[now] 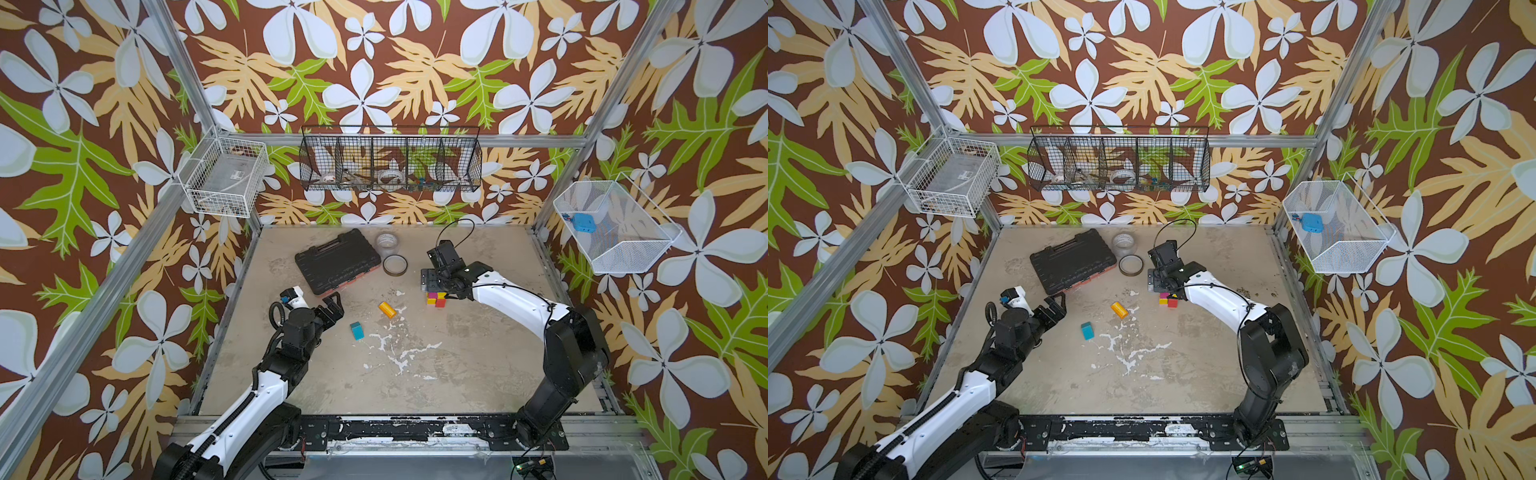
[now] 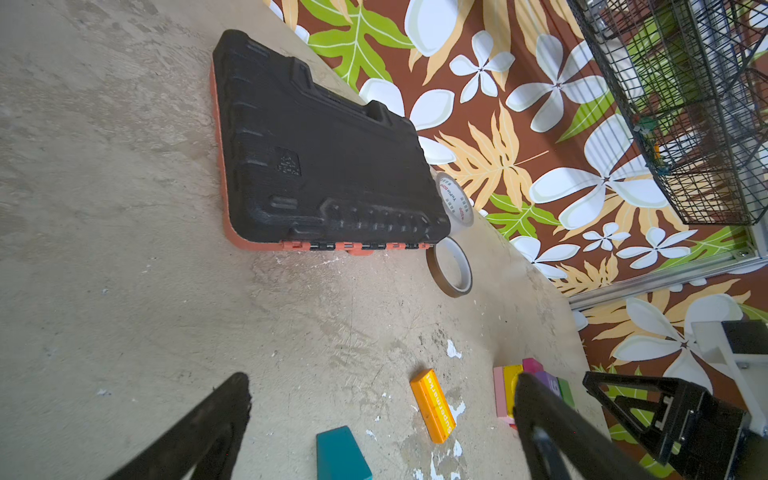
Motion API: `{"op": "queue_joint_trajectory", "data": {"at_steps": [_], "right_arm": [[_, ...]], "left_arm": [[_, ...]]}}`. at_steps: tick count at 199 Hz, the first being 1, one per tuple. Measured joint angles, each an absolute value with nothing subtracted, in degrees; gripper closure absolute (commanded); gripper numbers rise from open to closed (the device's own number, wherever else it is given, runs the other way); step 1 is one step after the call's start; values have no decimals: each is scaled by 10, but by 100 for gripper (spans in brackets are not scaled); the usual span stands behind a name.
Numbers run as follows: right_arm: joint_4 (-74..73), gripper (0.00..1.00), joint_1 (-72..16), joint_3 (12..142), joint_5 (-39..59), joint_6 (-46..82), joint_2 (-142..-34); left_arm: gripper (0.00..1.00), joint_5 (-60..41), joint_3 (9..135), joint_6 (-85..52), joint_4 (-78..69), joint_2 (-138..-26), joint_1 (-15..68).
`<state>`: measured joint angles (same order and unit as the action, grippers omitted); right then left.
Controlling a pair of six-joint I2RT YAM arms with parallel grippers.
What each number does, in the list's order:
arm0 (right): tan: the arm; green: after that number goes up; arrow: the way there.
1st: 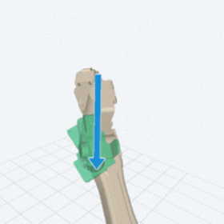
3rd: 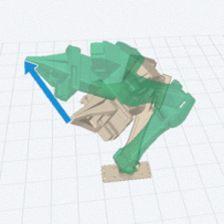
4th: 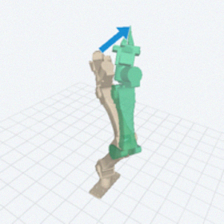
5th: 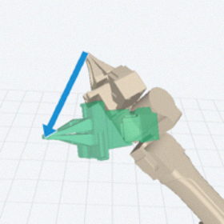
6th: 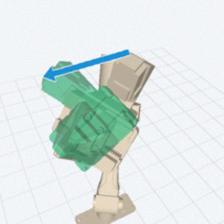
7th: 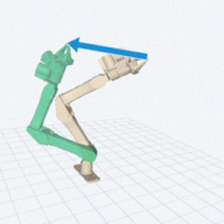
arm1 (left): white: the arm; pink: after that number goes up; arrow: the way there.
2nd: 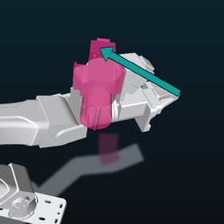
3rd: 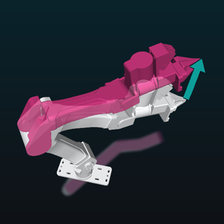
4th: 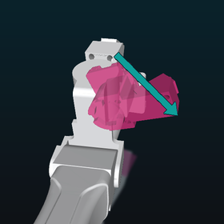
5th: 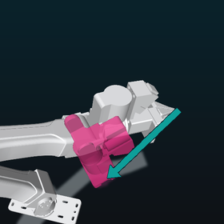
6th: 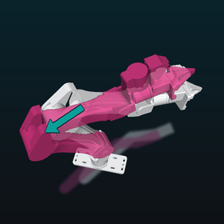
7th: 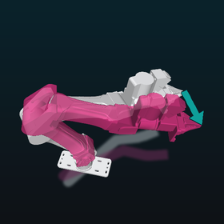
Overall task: Build the wood block tower
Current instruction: 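Lower the purple '9' cube beside the pink block with the right gripper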
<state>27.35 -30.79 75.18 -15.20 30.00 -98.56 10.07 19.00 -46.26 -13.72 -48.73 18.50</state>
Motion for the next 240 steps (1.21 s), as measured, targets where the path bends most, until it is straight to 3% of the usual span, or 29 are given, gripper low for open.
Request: {"op": "queue_joint_trajectory", "data": {"at_steps": [94,206,240], "right_arm": [[256,0,-288,758,-94,282,-1034],[266,0,-288,796,-110,281,-1103],[268,8,-288,800,-110,280,-1113]], "left_arm": [[0,101,190,-463,-137,-487,185],[0,101,190,-463,-137,-487,185],[0,101,190,-463,-137,-487,185]]}}
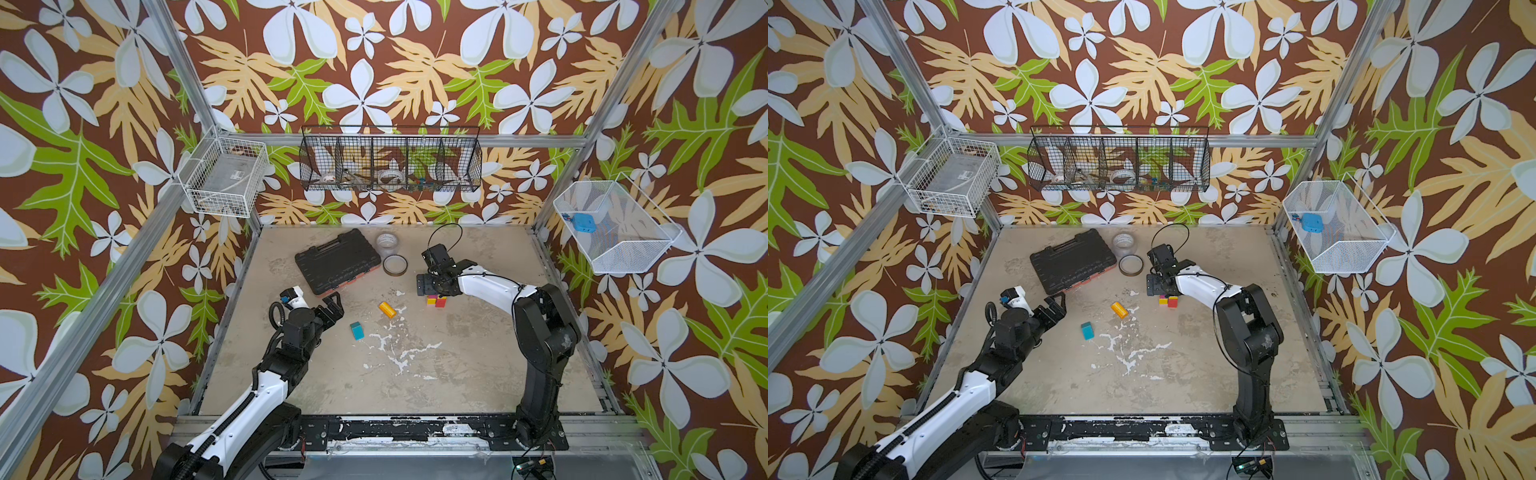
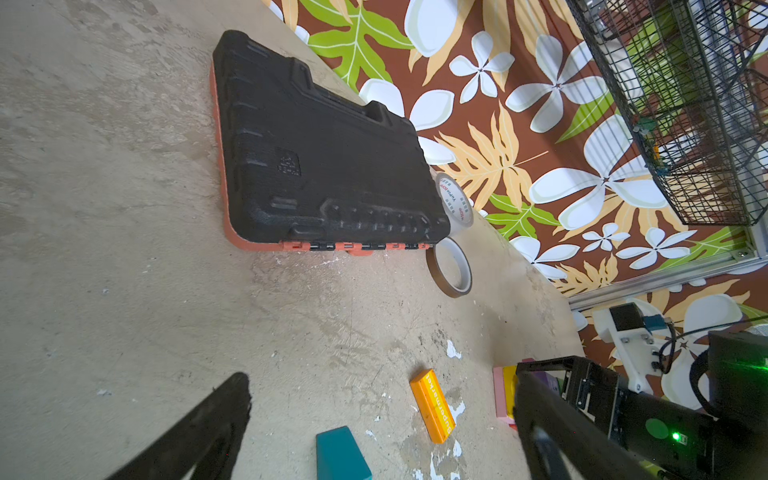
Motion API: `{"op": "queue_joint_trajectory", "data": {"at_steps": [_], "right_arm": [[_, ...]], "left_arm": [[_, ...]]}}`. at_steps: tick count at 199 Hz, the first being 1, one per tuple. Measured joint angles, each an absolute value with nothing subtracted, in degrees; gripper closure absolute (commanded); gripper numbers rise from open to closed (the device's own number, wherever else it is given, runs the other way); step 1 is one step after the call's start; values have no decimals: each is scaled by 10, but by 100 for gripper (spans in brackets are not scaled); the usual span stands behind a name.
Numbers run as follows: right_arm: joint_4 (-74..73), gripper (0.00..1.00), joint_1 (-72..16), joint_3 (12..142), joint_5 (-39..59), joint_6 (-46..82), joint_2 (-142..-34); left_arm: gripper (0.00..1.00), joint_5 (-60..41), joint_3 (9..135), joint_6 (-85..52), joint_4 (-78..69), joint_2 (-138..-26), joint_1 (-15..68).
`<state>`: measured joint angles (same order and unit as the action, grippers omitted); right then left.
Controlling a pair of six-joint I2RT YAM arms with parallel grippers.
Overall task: Build the wood block tower
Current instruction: 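Lower the purple '9' cube beside the pink block with the right gripper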
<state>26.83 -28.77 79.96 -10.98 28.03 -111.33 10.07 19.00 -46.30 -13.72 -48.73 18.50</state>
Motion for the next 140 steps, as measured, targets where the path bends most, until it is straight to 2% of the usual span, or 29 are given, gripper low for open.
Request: {"op": "queue_joint_trajectory", "data": {"at_steps": [47,71,109,140], "right_arm": [[271,22,-288,801,-110,280,-1116],[272,33,-288,801,-110,280,-1116],[275,40,-288,802,-118,281,-1117],[276,39,-288,802,-120,283,-1117]], "left_arm": [[0,101,190,-463,-137,-487,185],[0,101,190,-463,-137,-487,185],[0,101,190,-463,-137,-487,185],[0,101,190,-463,-137,-487,185]]}}
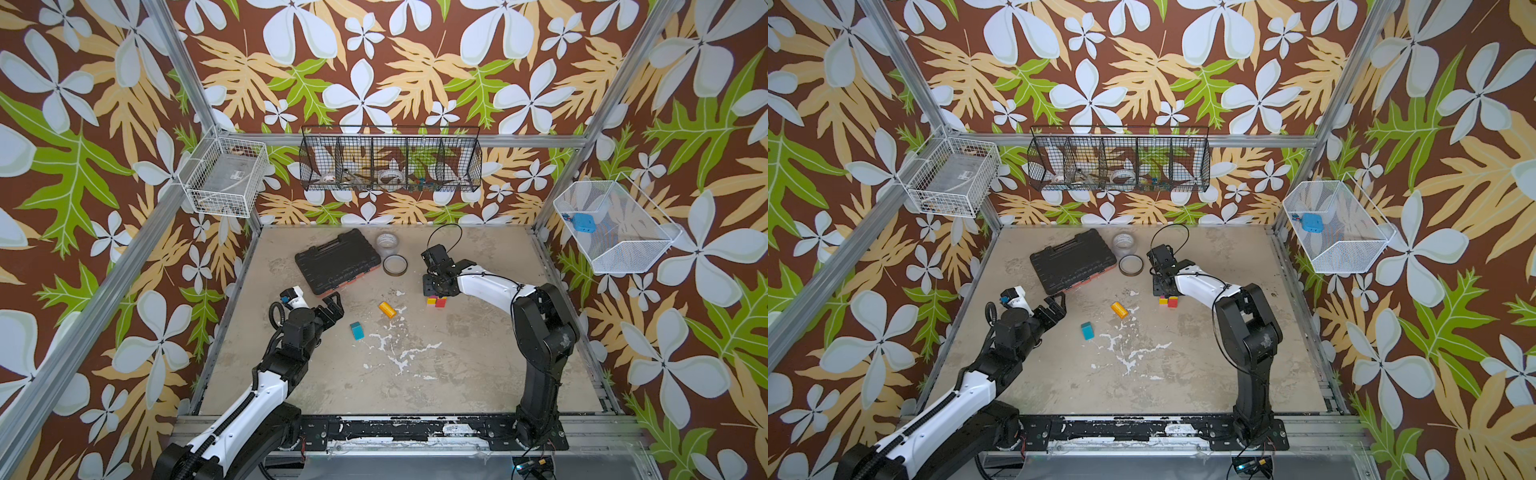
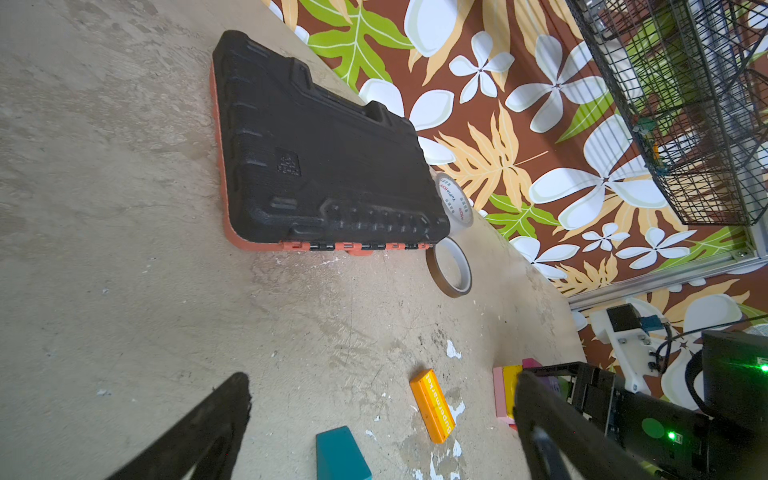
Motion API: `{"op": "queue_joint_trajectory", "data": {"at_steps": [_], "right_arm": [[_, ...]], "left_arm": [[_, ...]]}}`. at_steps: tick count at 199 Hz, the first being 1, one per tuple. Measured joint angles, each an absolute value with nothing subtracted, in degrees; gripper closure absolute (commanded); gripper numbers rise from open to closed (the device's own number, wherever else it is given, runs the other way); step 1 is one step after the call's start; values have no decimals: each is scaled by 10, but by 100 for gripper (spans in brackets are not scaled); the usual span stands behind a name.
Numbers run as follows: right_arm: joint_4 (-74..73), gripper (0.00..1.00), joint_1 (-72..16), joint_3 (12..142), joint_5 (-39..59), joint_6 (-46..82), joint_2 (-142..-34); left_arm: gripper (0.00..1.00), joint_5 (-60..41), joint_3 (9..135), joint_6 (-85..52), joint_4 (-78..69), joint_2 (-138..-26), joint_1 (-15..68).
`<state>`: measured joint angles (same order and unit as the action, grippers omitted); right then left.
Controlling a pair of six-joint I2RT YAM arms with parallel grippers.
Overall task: Build the wood block tower
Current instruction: 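Lower the purple '9' cube beside the pink block with the right gripper, then open the right gripper and move it toward the orange 'Supermarket' block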
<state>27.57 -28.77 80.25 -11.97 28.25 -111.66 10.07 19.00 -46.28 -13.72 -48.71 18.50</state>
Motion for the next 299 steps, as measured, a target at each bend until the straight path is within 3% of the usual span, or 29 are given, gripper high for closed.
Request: {"op": "queue_joint_trajectory", "data": {"at_steps": [43,82,108,167,224,253,299], "right_arm": [[280,26,-288,803,-120,283,-1117],[284,25,-288,803,-120,283,-1110],[289,14,-288,801,-120,285,-1093],[297,6,-306,753,-139,300,-927],[244,8,-470,613,-174,353,-755],[205,9,-511,567,-162,382,-796],[187,14,-553,602,-155,390,-934]], "left_arm": [[0,101,190,-463,-137,-487,185],[0,101,190,-463,-137,-487,185],[0,100,190,-463,-137,-487,185],[0,101,190,-463,-137,-484,185],[1,113,190,-465,-132,-484,185],[0,123,192,-465,-121,-478,185],[1,141,190,-469,-115,-483,185]]}}
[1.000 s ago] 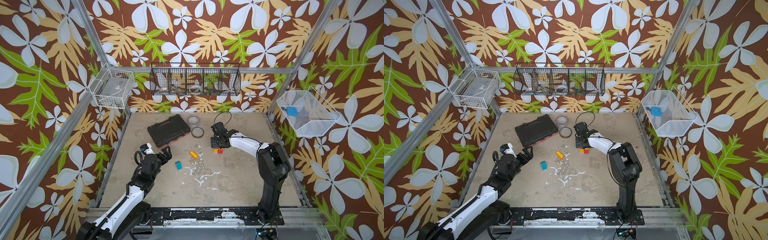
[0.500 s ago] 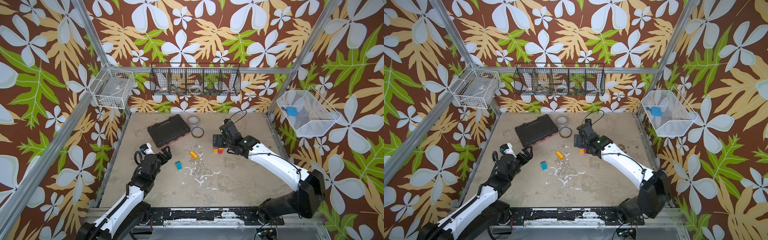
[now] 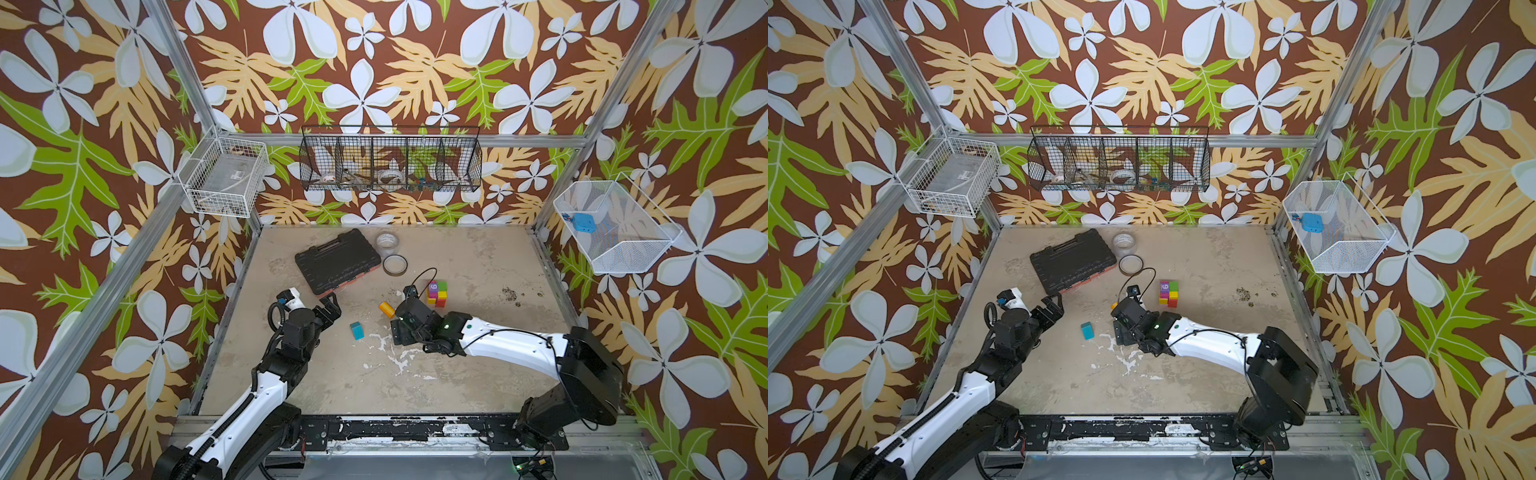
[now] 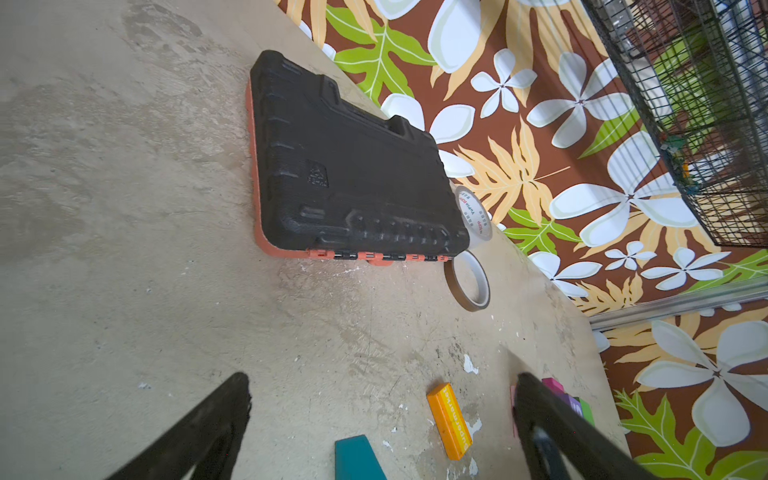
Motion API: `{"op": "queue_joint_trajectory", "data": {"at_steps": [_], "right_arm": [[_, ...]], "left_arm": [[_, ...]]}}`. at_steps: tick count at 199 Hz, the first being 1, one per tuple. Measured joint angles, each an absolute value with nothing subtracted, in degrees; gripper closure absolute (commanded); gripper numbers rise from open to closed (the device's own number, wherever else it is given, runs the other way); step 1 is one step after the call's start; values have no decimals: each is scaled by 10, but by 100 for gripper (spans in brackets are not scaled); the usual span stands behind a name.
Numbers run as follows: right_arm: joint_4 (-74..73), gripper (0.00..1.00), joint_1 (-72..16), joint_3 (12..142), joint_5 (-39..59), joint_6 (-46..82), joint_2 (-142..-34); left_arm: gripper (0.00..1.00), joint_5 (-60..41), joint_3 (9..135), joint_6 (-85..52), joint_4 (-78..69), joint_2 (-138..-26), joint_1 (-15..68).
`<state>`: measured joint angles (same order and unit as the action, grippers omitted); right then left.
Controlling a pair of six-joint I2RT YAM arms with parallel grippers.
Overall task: Build the wood block tower
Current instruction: 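Open the right gripper and move it toward the orange 'Supermarket' block, then position the open right gripper over the orange 'Supermarket' block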
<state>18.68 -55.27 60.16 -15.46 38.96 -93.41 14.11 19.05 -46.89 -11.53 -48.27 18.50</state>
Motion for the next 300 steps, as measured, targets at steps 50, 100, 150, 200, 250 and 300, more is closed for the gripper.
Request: {"op": "queue_joint_trajectory", "data": {"at_steps": [50,100,150,200,250,300], "right_arm": [[192,15,-556,634,-174,387,-1004],[203,16,-555,695,-185,378,-1085],[211,23,-517,735,-178,365,-1141],[206,23,-490,743,-171,358,-1149],[208,23,-472,791,-164,351,-1182],[211,23,-436,834,-149,345,-1211]], "left_arm": [[1,147,190,-469,-113,-484,185],[0,147,190,-471,-113,-489,185],[1,148,190,-471,-112,-480,185],[1,149,190,-472,-113,-488,185],[1,147,190,-477,-111,-488,185],[1,149,190,-477,-111,-484,185]]}}
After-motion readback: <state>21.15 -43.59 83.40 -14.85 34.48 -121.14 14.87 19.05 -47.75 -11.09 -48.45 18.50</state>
